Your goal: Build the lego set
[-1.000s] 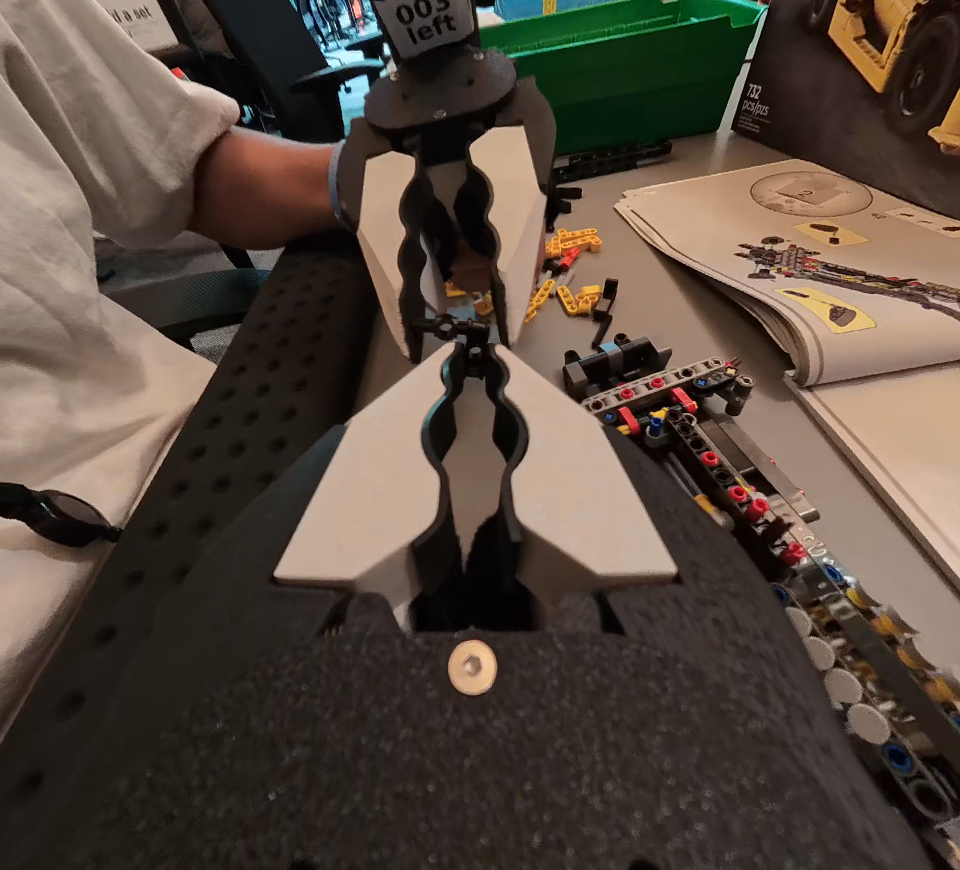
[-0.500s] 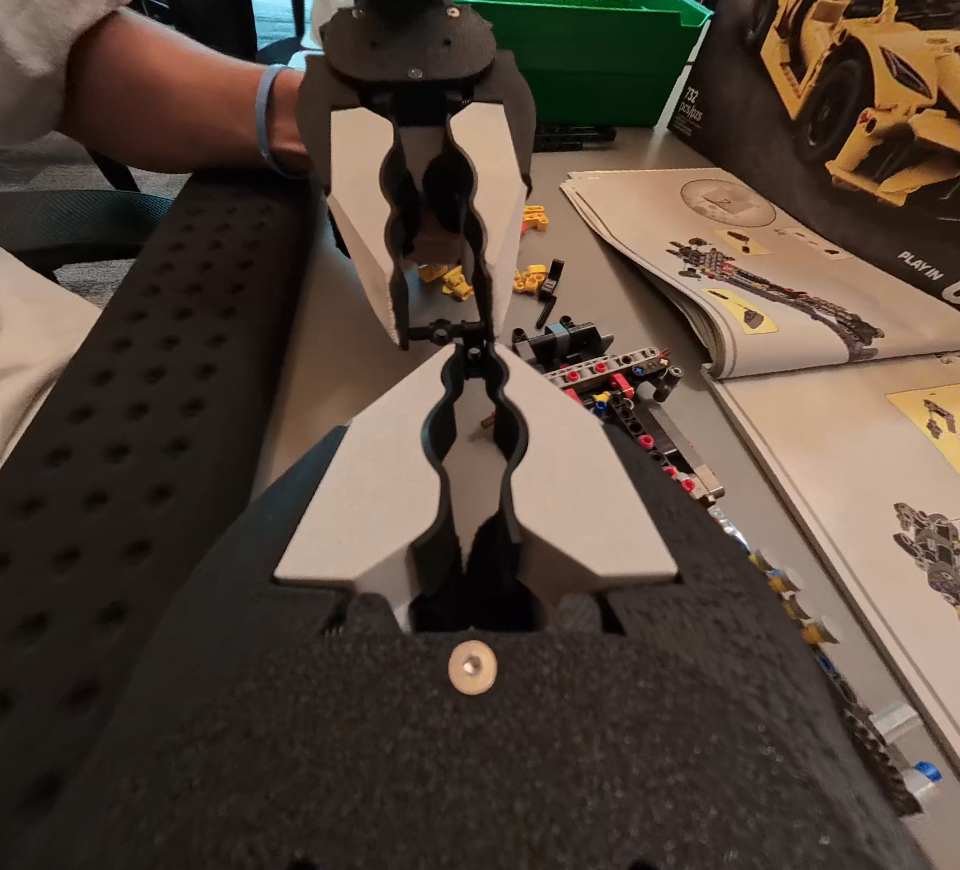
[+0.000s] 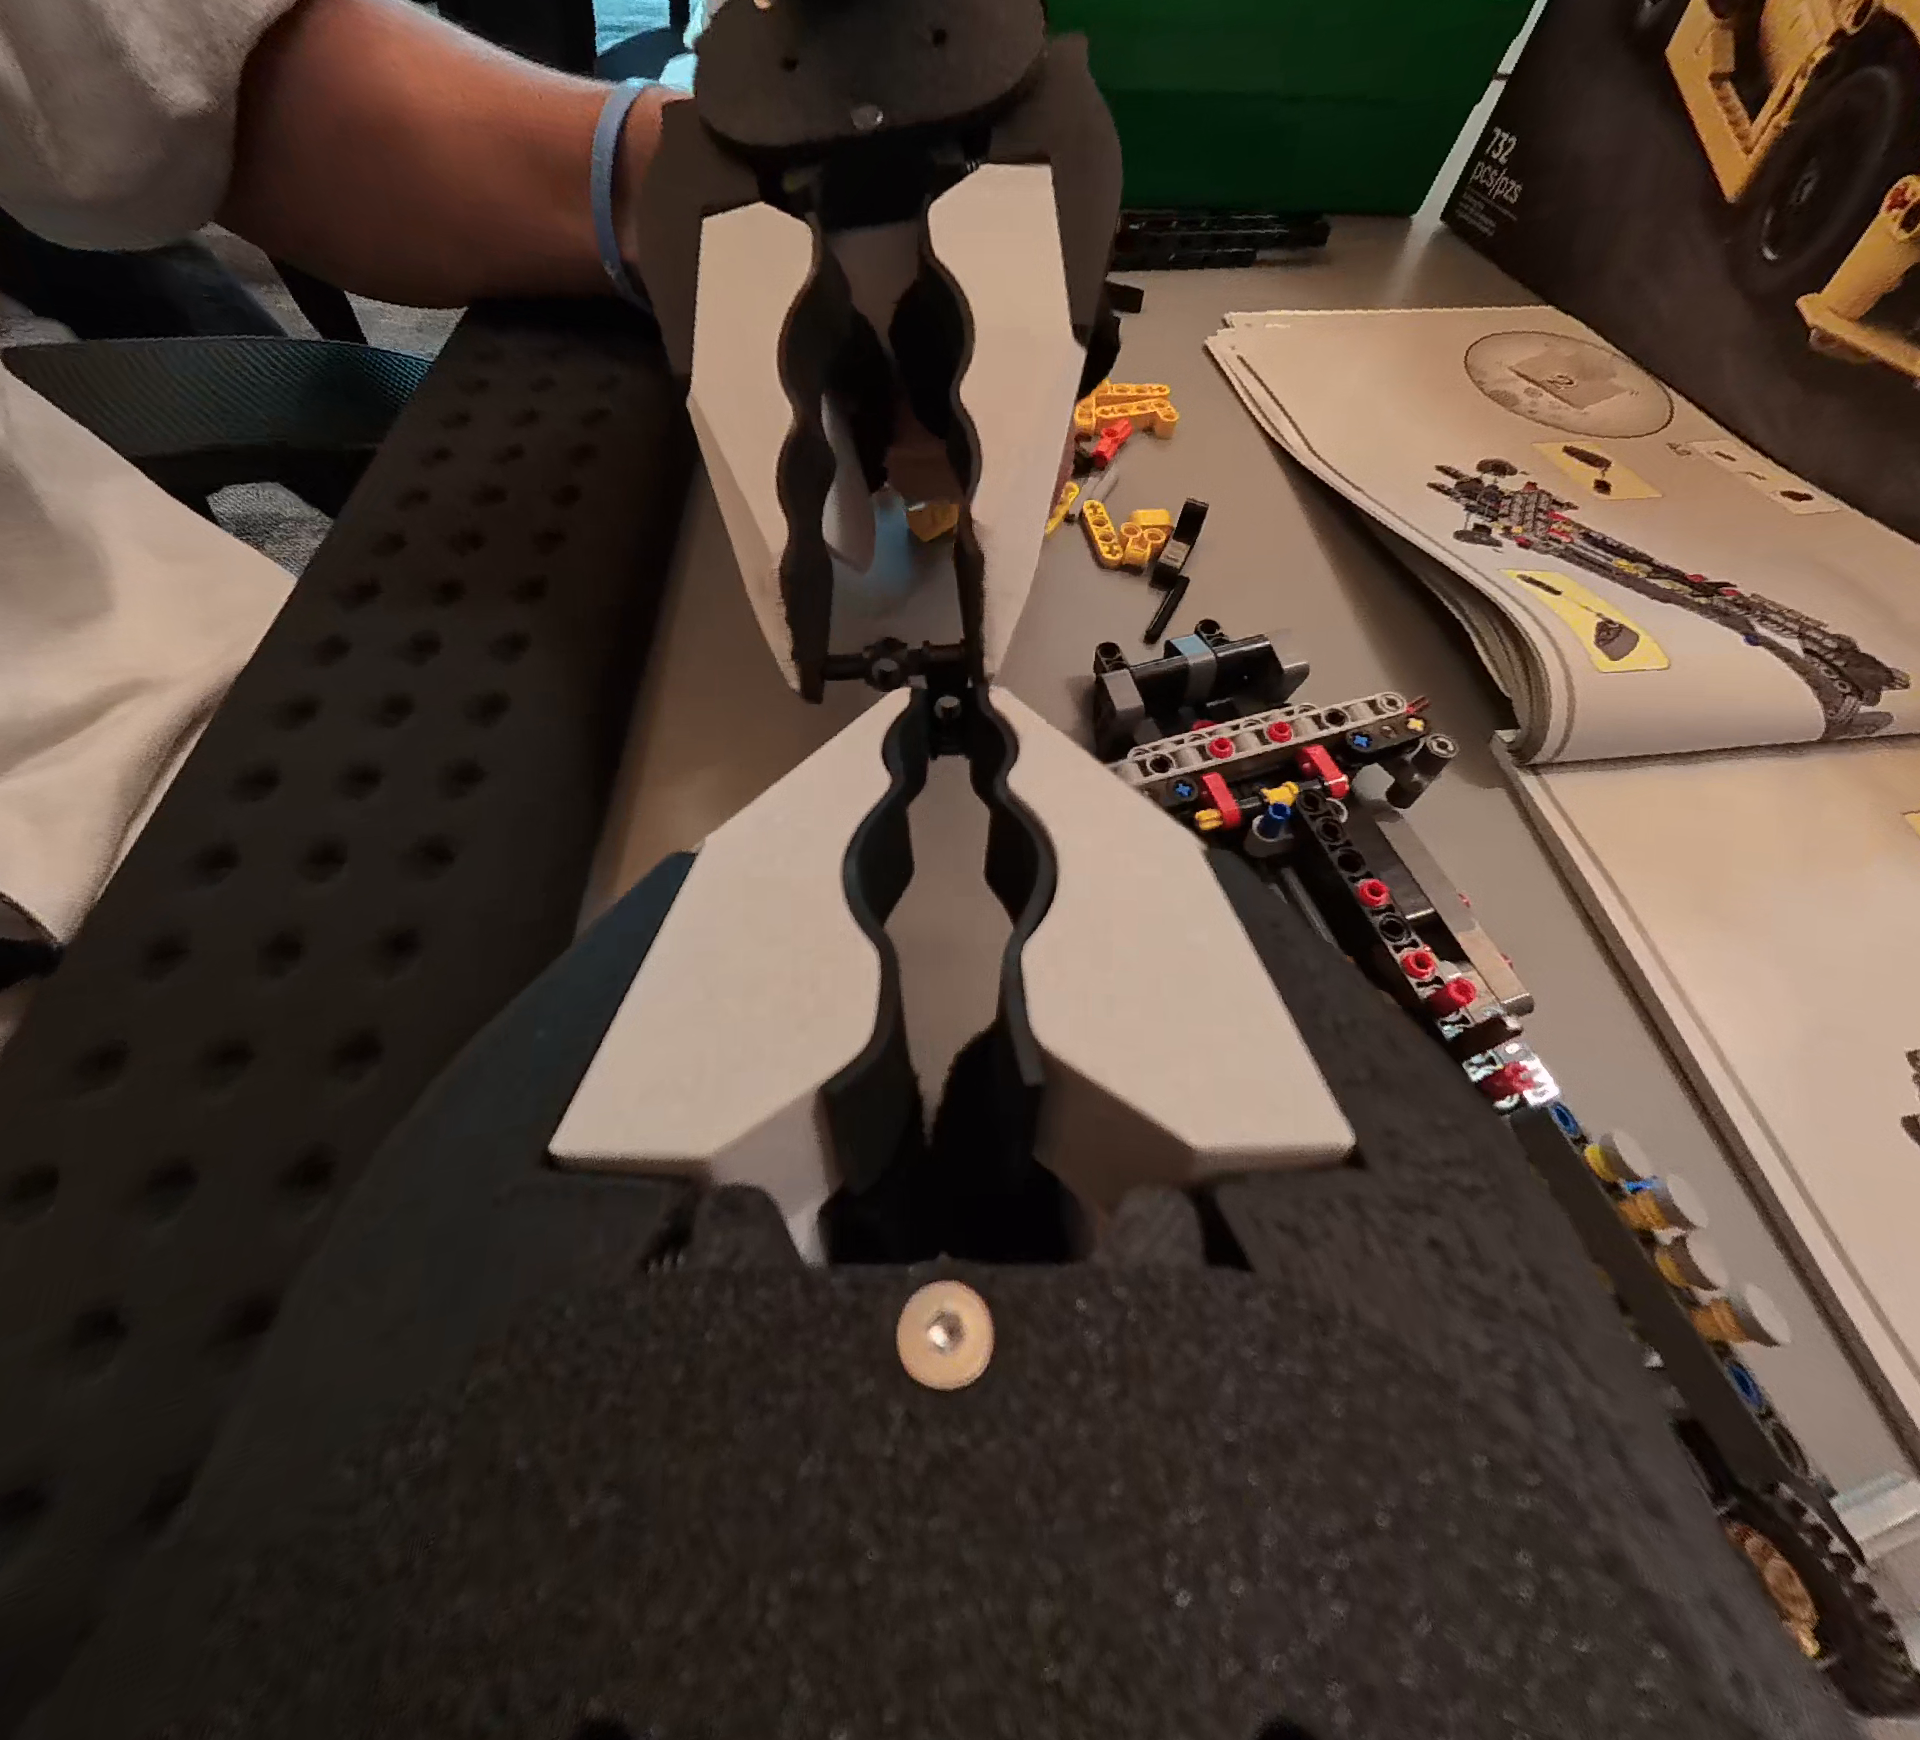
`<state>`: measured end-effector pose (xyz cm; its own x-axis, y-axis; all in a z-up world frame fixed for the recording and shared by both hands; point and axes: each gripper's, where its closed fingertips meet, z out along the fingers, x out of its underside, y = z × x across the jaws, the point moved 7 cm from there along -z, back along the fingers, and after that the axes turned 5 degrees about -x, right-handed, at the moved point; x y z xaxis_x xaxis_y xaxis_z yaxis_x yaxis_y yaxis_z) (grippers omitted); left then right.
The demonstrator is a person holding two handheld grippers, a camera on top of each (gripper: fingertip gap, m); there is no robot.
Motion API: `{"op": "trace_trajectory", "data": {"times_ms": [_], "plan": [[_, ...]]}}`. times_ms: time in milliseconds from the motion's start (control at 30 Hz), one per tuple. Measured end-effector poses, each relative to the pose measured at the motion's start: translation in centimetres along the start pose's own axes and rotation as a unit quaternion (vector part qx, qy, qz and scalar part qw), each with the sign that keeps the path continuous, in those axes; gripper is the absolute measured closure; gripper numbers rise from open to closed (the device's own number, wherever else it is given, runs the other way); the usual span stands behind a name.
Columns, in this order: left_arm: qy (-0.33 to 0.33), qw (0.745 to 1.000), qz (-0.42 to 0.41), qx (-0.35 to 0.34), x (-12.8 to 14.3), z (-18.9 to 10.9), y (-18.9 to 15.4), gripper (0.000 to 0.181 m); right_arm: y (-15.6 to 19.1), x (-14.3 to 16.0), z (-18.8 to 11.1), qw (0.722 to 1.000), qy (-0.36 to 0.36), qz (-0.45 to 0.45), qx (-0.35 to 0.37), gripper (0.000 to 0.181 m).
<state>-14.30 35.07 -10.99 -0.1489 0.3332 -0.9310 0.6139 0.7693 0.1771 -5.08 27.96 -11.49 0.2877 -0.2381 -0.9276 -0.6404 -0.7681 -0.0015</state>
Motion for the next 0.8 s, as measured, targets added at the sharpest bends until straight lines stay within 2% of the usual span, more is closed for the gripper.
{"op": "trace_trajectory", "data": {"times_ms": [233, 367, 800], "plan": [[-0.008, 1.0, -0.018, 0.023, -0.1, -0.2, 0.0, 0.158, 0.4, -0.1, 0.0, 1.0, -0.006, -0.007, -0.01, 0.175], [0.012, 1.0, -0.013, 0.014, 0.3, 0.2, 0.1, 0.158, 0.1, 0.3, 0.1, 1.0, 0.013, 0.02, -0.004, 0.175], [-0.002, 0.999, -0.036, -0.017, 0.1, 0.2, 0.9, 0.158, -0.9, 0.0, -0.4, 0.999, -0.006, 0.035, 0.032, 0.174]]}}
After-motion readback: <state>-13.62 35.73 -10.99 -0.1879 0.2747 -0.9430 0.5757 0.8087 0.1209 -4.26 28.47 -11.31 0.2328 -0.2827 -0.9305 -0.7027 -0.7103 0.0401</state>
